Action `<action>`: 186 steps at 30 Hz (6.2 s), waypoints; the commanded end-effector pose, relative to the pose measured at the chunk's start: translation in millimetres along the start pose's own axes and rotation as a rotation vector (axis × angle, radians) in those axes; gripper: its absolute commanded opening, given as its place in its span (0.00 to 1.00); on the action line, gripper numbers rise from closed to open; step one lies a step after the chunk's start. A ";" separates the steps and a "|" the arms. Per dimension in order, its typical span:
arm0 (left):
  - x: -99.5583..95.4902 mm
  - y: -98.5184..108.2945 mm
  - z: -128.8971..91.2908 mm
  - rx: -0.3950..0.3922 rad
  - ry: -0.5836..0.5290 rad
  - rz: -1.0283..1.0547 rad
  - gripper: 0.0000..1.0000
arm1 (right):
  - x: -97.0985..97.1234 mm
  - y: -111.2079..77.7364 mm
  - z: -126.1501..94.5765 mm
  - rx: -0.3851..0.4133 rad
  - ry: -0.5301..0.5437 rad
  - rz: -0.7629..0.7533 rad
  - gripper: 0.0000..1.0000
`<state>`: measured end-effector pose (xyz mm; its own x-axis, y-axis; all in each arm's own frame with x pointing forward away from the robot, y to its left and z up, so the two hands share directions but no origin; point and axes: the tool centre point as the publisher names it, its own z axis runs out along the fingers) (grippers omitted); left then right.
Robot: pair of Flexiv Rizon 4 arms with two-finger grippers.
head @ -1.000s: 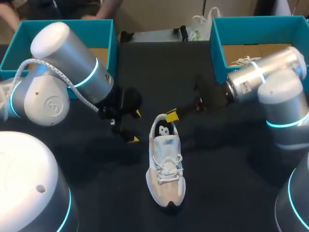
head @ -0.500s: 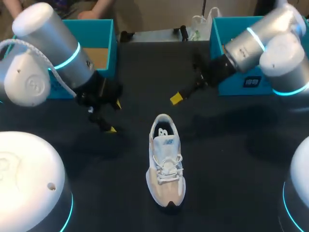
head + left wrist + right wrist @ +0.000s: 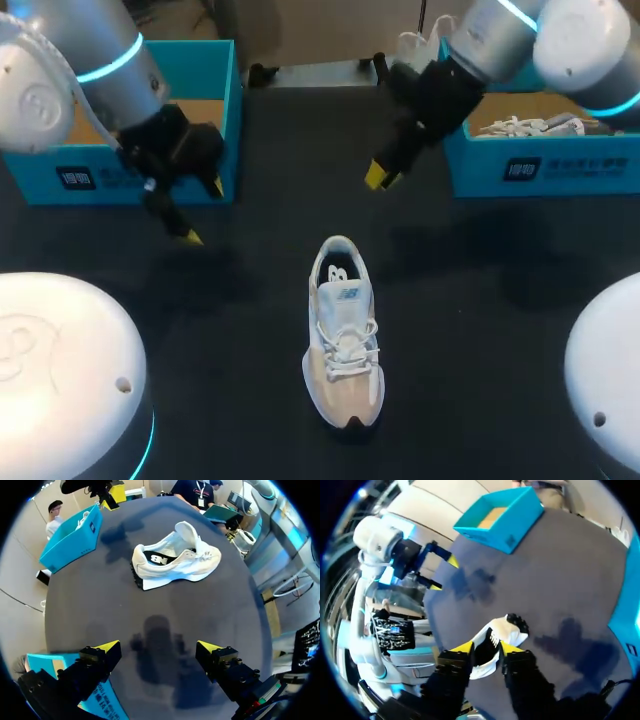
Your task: Take the shoe out of the shoebox, open the shoe tongue, remove and reinsert the insole, then place the shoe into the shoebox
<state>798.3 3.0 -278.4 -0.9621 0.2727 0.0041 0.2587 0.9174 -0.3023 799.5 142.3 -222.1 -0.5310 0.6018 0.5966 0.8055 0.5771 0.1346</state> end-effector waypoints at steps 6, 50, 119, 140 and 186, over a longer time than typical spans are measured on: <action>-9.6 25.8 -38.9 0.060 0.061 0.084 1.00 | 32.1 -15.6 -11.4 -0.087 -0.292 0.151 0.00; -64.3 106.3 -83.6 -0.102 0.094 0.300 1.00 | 74.4 -7.6 60.2 -0.217 -0.647 0.398 0.00; -64.3 106.3 -83.6 -0.102 0.094 0.300 1.00 | -45.9 -37.1 170.6 -0.237 -0.896 0.441 0.00; -64.3 106.3 -83.6 -0.102 0.094 0.300 1.00 | -22.9 -34.5 163.1 -0.309 -0.834 0.405 0.00; -64.3 106.3 -83.6 -0.102 0.094 0.300 1.00 | -27.1 -45.6 206.9 -0.172 -0.598 0.416 0.00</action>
<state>894.9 106.8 -231.0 -0.8309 0.5561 0.0177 0.5409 0.8149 -0.2084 731.6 211.5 -405.3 -0.1927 0.9739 0.1200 0.9751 0.1763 0.1349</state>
